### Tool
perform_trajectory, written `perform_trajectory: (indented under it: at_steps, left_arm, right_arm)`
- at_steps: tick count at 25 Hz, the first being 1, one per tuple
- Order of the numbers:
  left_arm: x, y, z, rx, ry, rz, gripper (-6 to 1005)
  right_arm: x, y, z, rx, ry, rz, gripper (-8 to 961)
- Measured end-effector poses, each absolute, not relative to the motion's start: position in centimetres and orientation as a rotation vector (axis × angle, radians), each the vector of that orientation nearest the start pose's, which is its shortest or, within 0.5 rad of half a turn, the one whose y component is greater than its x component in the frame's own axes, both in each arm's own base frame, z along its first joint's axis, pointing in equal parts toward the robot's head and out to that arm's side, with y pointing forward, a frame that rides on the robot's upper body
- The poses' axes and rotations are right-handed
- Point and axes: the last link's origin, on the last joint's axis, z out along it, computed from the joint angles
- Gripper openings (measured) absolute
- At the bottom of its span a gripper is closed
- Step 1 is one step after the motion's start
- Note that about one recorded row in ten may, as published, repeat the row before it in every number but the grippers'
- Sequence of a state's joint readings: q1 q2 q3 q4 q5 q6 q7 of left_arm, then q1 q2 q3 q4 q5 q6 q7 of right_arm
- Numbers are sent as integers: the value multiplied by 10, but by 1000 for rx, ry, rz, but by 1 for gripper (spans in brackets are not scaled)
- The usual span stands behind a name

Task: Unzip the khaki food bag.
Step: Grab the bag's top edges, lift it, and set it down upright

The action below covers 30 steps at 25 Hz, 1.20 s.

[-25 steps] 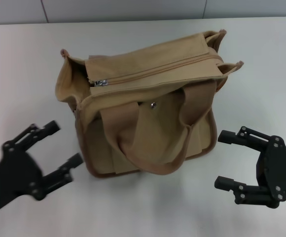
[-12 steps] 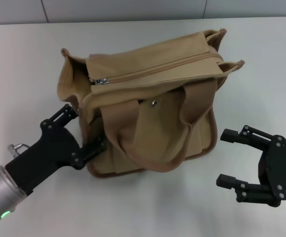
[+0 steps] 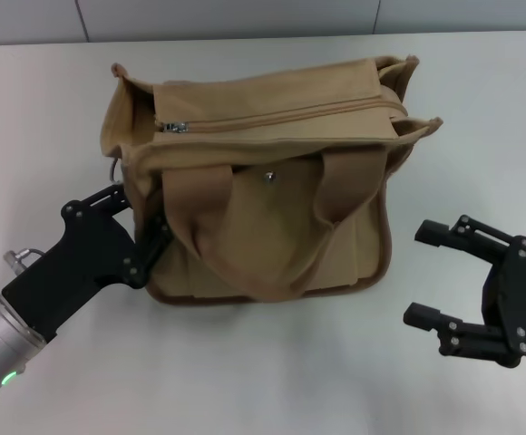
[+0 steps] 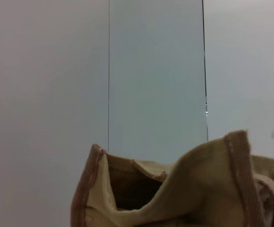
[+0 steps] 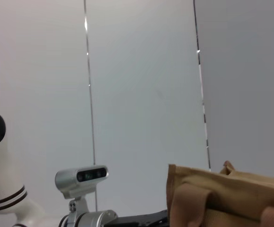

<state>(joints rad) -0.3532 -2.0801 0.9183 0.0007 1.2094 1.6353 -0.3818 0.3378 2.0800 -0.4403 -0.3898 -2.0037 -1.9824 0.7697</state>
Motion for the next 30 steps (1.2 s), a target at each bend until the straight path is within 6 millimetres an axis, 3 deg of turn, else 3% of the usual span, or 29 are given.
perform_trajectory:
  at_steps: [8,13,20,24,25,28,30]
  left_arm:
    - [-296,244,-43,-2124,-304,-1051,155]
    - [-287,253,-36,-2114,-240,-1104,130]
    - [-263,275,-13,-2120,-48,-1199,97]
    - [-255,283,-5,-2127,34,-1212,89]
    - [-251,286,0,-2129,88,-1217,87]
    - [-246,289,4,-2136,141,-1221,88]
    - [-239,293,8,-2161,187,-1233,89]
  right_arm:
    - [289,217,1,-2534,189,1224,839]
    - [289,218,13,-2393,175,1283,839]
    - [284,224,50,-2067,58,1407,839]
    - [281,243,67,-1855,29,1426,839]
    - [275,260,71,-1789,23,1431,839]
    - [267,276,69,-1783,22,1435,839]
    - [248,306,61,-1825,28,1436,839]
